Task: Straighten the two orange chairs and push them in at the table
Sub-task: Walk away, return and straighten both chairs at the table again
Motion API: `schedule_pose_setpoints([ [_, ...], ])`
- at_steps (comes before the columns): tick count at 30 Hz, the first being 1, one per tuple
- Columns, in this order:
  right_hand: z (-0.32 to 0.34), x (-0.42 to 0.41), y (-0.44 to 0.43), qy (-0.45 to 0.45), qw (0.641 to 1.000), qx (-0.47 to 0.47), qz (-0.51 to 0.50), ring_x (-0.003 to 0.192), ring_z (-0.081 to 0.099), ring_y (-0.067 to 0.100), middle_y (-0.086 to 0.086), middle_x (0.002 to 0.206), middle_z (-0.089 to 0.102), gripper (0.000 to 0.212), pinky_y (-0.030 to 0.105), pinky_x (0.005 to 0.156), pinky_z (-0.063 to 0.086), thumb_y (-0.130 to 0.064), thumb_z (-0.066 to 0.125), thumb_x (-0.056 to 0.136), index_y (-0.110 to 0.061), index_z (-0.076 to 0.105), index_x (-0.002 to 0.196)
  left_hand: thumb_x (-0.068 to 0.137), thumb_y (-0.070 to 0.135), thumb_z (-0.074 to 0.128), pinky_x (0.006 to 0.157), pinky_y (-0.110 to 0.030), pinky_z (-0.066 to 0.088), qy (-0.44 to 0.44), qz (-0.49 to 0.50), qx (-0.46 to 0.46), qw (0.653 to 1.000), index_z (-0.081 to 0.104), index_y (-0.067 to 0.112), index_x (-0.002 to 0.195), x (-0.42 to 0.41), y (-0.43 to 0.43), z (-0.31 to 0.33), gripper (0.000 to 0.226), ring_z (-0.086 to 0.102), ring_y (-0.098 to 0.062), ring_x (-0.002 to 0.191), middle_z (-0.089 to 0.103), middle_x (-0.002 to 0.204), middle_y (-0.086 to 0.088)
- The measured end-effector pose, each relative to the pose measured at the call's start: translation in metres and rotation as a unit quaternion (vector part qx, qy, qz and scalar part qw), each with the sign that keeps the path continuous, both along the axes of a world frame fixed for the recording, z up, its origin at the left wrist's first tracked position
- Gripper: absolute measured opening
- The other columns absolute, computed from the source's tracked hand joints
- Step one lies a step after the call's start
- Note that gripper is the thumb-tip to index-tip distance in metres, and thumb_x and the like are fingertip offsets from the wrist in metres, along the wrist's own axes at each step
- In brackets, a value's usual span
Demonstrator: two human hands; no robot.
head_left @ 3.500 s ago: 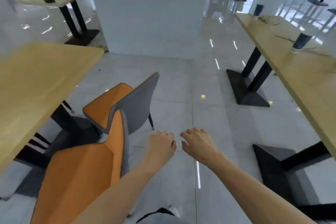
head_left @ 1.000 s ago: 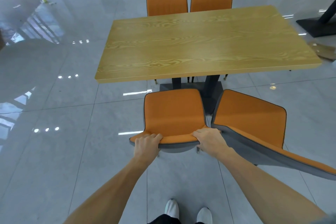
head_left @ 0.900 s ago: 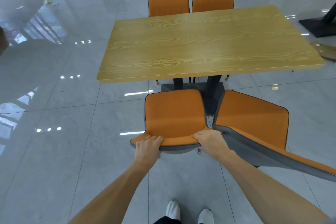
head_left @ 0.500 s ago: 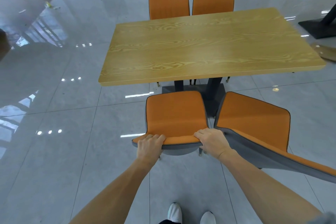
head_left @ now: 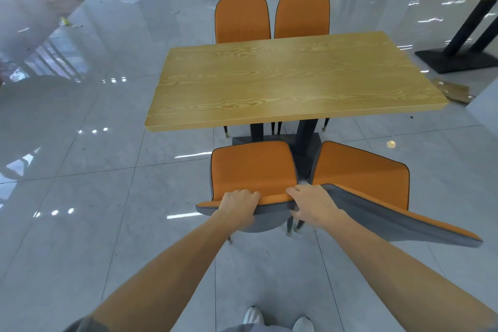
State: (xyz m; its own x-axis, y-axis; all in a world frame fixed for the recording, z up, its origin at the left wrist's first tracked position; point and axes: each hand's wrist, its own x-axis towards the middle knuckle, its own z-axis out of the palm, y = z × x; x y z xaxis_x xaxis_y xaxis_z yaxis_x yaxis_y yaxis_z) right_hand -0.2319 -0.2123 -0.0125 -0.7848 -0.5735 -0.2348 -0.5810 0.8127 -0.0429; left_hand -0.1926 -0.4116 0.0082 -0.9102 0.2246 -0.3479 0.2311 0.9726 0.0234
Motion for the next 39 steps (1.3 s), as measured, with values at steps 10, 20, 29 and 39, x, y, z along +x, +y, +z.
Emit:
schedule_pose_setpoints([
  [10, 0.037, 0.029, 0.056, 0.078, 0.987, -0.028, -0.139, 0.098, 0.056, 0.025, 0.005, 0.103, 0.064, 0.021, 0.035, 0.079, 0.041, -0.019, 0.045, 0.092, -0.015, 0.059, 0.106, 0.096, 0.023, 0.042, 0.059, -0.03, 0.037, 0.134, -0.135, 0.12, 0.974, 0.058, 0.013, 0.102, -0.015, 0.081, 0.031, 0.019, 0.051, -0.02, 0.073, 0.063, 0.091, -0.006],
  [20, 0.031, 0.05, 0.15, 0.087, 0.965, -0.024, -0.245, 0.112, 0.049, 0.024, 0.003, 0.117, 0.06, 0.032, 0.038, 0.094, 0.038, -0.029, 0.051, 0.09, -0.018, 0.055, 0.119, 0.092, 0.029, 0.05, 0.087, -0.039, 0.046, 0.132, -0.213, 0.127, 0.96, 0.052, 0.016, 0.122, -0.035, 0.17, 0.011, 0.032, 0.052, -0.025, 0.11, 0.062, 0.118, -0.004],
  [29, -0.002, 0.029, 0.24, 0.004, 0.976, -0.019, -0.217, 0.123, 0.042, 0.024, 0.001, 0.133, 0.049, 0.062, 0.041, 0.101, 0.036, -0.049, 0.059, 0.083, -0.023, 0.036, 0.135, 0.081, 0.044, 0.064, 0.096, -0.042, 0.038, 0.087, -0.191, 0.046, 0.977, 0.042, 0.021, 0.129, -0.06, 0.248, -0.024, 0.058, 0.044, -0.027, 0.121, 0.053, 0.129, -0.004],
  [39, -0.027, 0.011, 0.293, -0.041, 0.992, -0.026, -0.113, 0.097, 0.058, 0.026, 0.003, 0.12, 0.057, 0.059, 0.038, 0.076, 0.052, -0.034, 0.06, 0.083, -0.021, 0.035, 0.135, 0.074, 0.03, 0.068, 0.089, -0.035, 0.039, 0.08, -0.083, 0.016, 0.993, 0.062, 0.022, 0.096, -0.058, 0.275, -0.048, 0.024, 0.061, -0.024, 0.095, 0.068, 0.094, 0.003],
])
